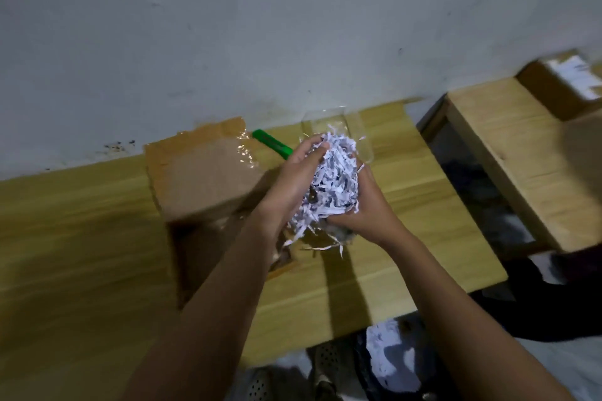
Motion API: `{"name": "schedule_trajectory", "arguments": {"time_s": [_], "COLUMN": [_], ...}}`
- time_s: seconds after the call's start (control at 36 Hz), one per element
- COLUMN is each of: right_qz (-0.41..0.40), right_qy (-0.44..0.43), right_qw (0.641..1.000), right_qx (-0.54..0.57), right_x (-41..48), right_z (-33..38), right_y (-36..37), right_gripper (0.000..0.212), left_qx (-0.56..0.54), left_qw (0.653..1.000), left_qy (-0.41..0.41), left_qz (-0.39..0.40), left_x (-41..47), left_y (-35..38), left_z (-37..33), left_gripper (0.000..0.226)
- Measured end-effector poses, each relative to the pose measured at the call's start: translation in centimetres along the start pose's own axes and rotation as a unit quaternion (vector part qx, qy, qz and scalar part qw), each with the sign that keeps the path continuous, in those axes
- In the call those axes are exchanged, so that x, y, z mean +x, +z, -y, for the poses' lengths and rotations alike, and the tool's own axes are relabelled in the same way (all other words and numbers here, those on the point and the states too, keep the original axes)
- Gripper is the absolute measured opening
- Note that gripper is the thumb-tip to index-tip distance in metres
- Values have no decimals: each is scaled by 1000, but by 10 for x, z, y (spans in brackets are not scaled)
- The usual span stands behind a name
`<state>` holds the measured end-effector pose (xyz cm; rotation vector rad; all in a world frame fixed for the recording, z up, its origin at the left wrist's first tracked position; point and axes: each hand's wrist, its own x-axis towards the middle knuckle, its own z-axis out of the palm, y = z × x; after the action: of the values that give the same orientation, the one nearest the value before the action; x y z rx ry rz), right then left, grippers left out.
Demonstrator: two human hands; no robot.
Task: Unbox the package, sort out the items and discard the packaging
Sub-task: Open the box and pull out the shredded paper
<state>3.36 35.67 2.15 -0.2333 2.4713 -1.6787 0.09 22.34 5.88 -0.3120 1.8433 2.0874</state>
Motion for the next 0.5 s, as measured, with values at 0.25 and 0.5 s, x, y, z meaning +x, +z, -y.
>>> {"name": "schedule_trajectory", "arguments": {"time_s": [0.25,0.5], "right_qz": [12,37], "right_qy": [130,145], "right_qw": [990,987], "right_qx": [-60,-66], "right_x": [-24,-27], "right_z": [-102,-122], "right_y": [-76,-83], "right_gripper": [105,108], "left_qx": [12,109], "left_qw": [995,993], "left_qy": [-93,-31], "left_qz": [26,-13], "left_x": [45,51], "left_y": [102,109], "left_z": [78,102], "left_gripper": [21,34]}}
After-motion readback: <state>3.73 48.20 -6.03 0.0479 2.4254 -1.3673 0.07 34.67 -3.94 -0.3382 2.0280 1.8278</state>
